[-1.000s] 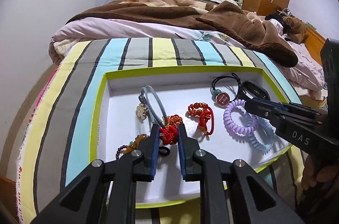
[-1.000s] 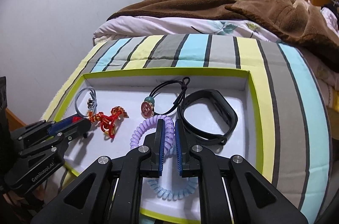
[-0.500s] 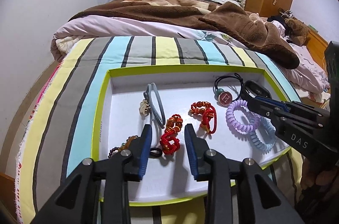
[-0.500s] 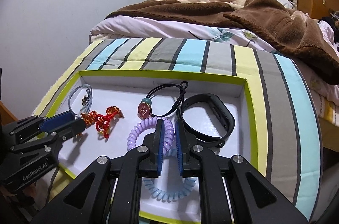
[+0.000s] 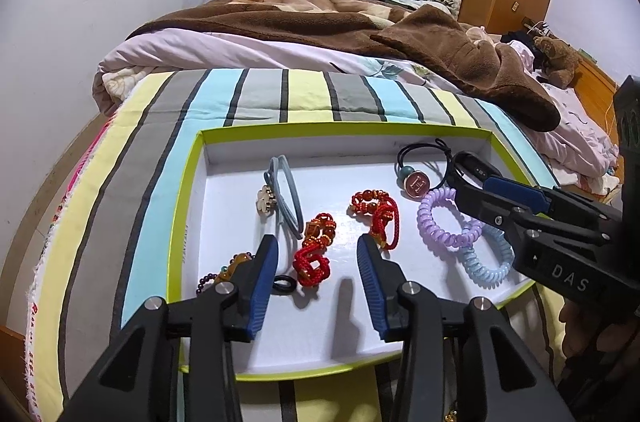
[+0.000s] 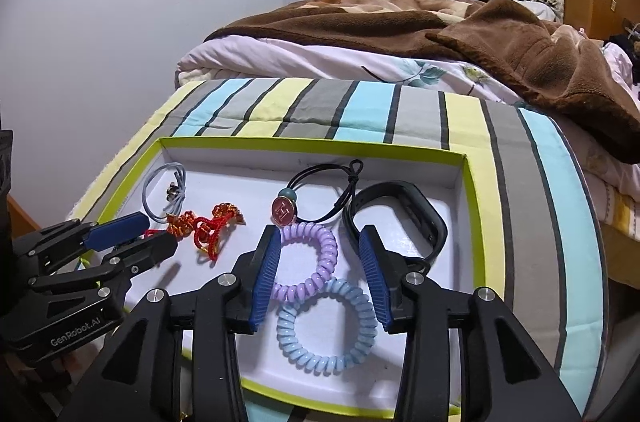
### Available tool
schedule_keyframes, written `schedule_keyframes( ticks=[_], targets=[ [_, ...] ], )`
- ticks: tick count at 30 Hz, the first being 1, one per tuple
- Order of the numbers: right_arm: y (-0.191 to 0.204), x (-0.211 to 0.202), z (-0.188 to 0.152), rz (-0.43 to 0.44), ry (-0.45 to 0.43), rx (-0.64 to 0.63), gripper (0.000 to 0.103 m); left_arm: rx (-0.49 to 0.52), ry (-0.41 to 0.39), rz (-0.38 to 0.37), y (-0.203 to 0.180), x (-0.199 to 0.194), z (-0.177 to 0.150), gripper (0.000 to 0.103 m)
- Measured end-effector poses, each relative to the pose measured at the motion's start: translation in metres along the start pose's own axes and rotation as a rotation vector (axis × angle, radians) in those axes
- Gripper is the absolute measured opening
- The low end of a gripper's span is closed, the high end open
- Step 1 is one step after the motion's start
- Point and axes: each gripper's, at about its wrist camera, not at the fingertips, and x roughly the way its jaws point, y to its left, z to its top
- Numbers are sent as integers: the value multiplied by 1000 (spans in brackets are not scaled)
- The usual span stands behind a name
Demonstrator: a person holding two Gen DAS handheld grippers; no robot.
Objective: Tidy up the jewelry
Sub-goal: 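Open both tools to release the red ornament and lilac coil, then move both tools back to the bedspread toward the brooch and hair clip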
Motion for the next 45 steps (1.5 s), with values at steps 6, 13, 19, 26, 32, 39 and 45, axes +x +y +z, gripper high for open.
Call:
schedule_keyframes(
  ticks=[6, 13, 19, 26, 32, 39, 45],
  targets=[
    [-5, -6, -1, 5, -10, 26, 42, -1, -16, -1, -3, -9, 0, 48],
    [-2, -25, -8, 2, -32, 43, 42, -16, -45, 5, -7, -33, -8, 50],
    [3, -51, -21, 8, -66, 53, 42, -22, -75, 13, -10, -58, -24, 51],
    [9, -78, -43, 16, -86, 67, 42, -38, -114, 28, -11, -89, -48, 51],
    [18, -99, -65, 15, -101, 61, 42, -57, -118, 11, -12, -106, -68, 51],
    [28, -114, -99, 65, -79, 66, 42, -84, -125, 6, -5, -124, -102, 51],
    [43, -109, -122, 73, -44, 47, 43, -87, -128, 1, -2, -135, -116, 51]
  ],
)
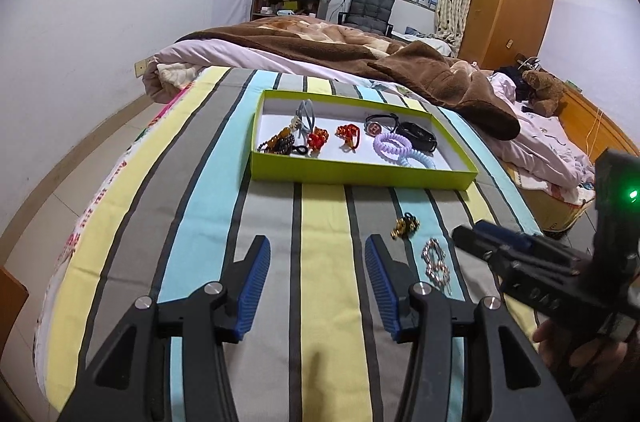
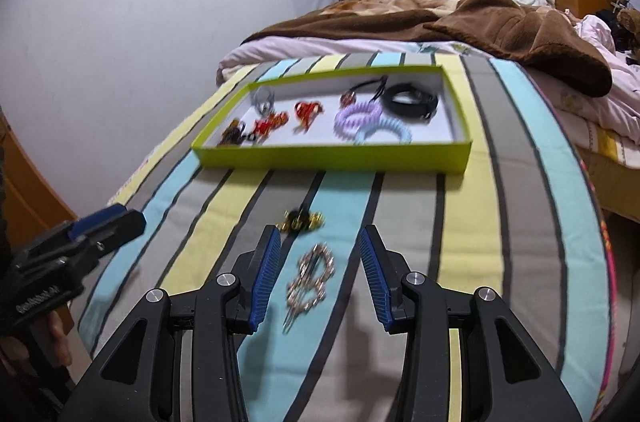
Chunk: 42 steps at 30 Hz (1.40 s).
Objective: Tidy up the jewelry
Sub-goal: 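Move both tools back to the bedspread toward the brooch and hair clip, then grasp the rhinestone hair clip with the right tool while the left tool grasps the gold-black brooch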
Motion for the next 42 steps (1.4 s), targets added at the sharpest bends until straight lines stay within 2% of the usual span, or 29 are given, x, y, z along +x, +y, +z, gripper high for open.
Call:
schedule_keyframes(
  ticks=[6, 15, 18, 23, 25, 26, 35, 42],
  targets=[
    [14, 14, -15, -36, 57, -58, 43, -3, 0, -8, 1, -4, -7, 51],
    [19, 28, -18, -98, 117, -87, 43, -5, 19, -26, -1, -1, -14, 51],
    [23, 30, -18, -132, 121, -112, 43, -9, 25, -25, -1, 1, -14, 51],
    [24, 30, -18, -135, 122, -120, 42, -5, 31, -31, -2, 2, -13, 51],
    [23, 30, -19, -144, 120, -122, 35, -2, 32, -32, -4, 3, -13, 51],
    [22, 29, -19, -153, 119, -121, 28, 0, 33, -33, -5, 4, -12, 51],
    [10, 17, -20, -108, 109, -103, 27, 15, 54, -51, -15, 12, -9, 51],
    [-7, 0, -17, -95, 75, -68, 27, 38, 85, -117, -29, 28, 0, 51]
  ],
)
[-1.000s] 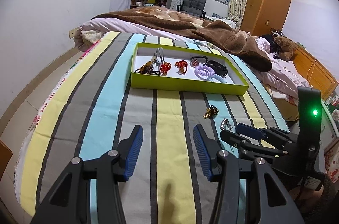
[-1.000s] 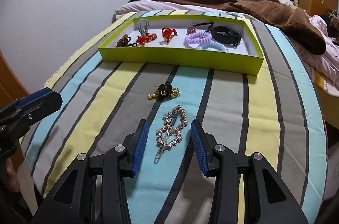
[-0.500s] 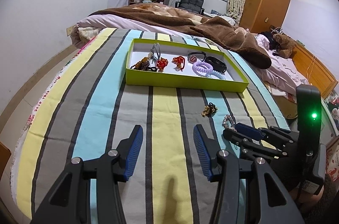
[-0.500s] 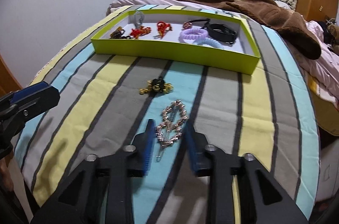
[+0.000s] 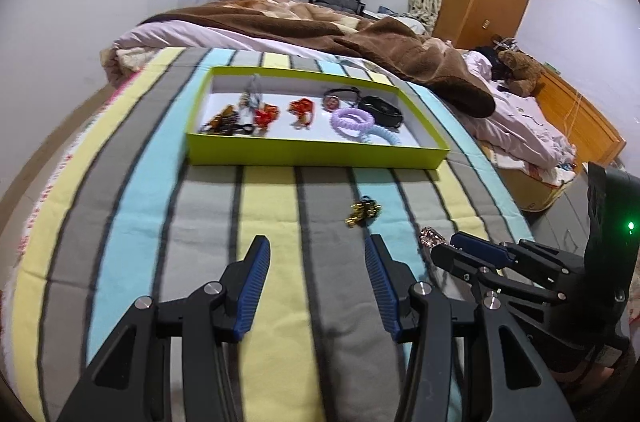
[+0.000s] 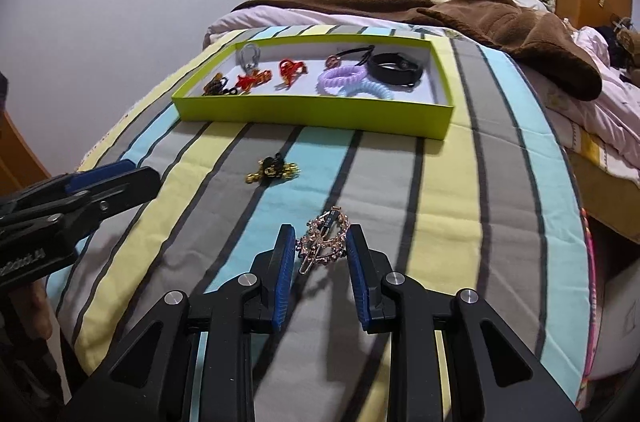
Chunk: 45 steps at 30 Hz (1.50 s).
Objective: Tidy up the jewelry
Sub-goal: 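Grasp the rhinestone hair clip with the right tool while the left tool grasps the gold-black brooch, then carry the brooch with the left tool into the box while the right tool carries the hair clip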
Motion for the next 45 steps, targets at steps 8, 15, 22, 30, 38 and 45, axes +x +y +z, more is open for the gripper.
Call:
schedule_keyframes(
  ticks=[8, 15, 22, 30, 38, 45],
  targets=[
    [-17, -7, -6, -6, -10, 9, 27, 57, 28, -14, -20, 20, 13, 51],
    [-29, -16, -8, -31, -36, 20, 27, 114, 78, -12, -40, 46, 23, 51],
    [-41, -21, -10, -36, -49, 37, 27, 156, 105, 26, -48, 66, 23, 51],
    [-46, -26, -9, -26, -72, 62, 27, 221, 131, 85, -57, 78, 17, 50],
    [-48, -27, -10, -21, -69, 69, 27, 229, 116, 118, -52, 76, 18, 23],
    [-46, -18, -11, -10, -19, 61, 27, 215, 95, 106, -47, 70, 18, 22]
  ],
)
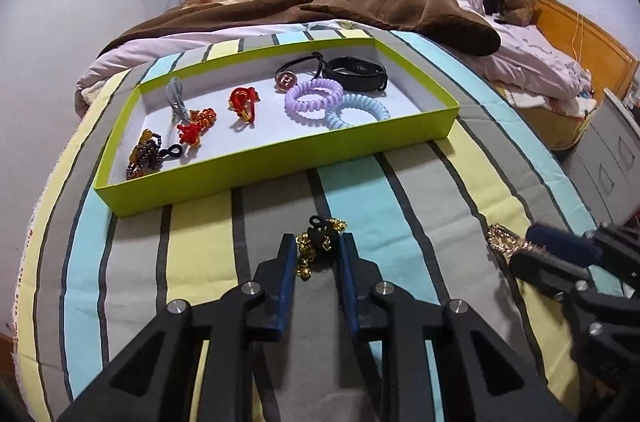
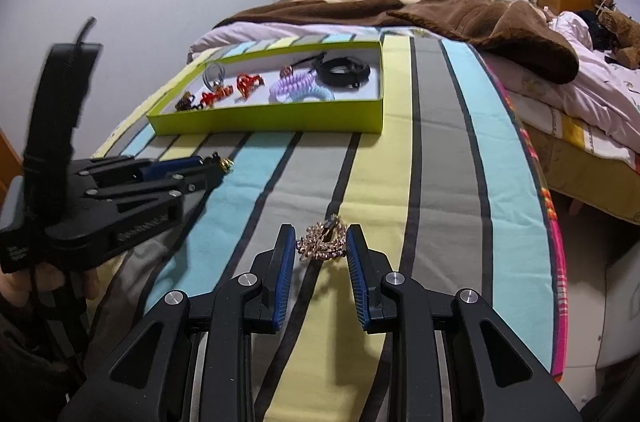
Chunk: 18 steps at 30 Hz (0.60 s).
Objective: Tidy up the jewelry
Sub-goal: 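Carry the brooch with the left tool into the box while the right tool carries the hair clip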
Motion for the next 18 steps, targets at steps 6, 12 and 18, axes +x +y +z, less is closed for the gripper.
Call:
schedule_keyframes(
  ticks=[6, 12, 18],
  targets=[
    [0, 10, -4, -24, 56, -6, 27, -25, 4, -27, 4, 1, -1, 22],
    [8, 15, -1, -39, 71, -46, 40, -29, -1, -37, 4, -1, -2, 22],
    [14, 19, 0, -88, 69, -73, 38, -40, -4, -44, 7, -3, -2, 22]
  ],
)
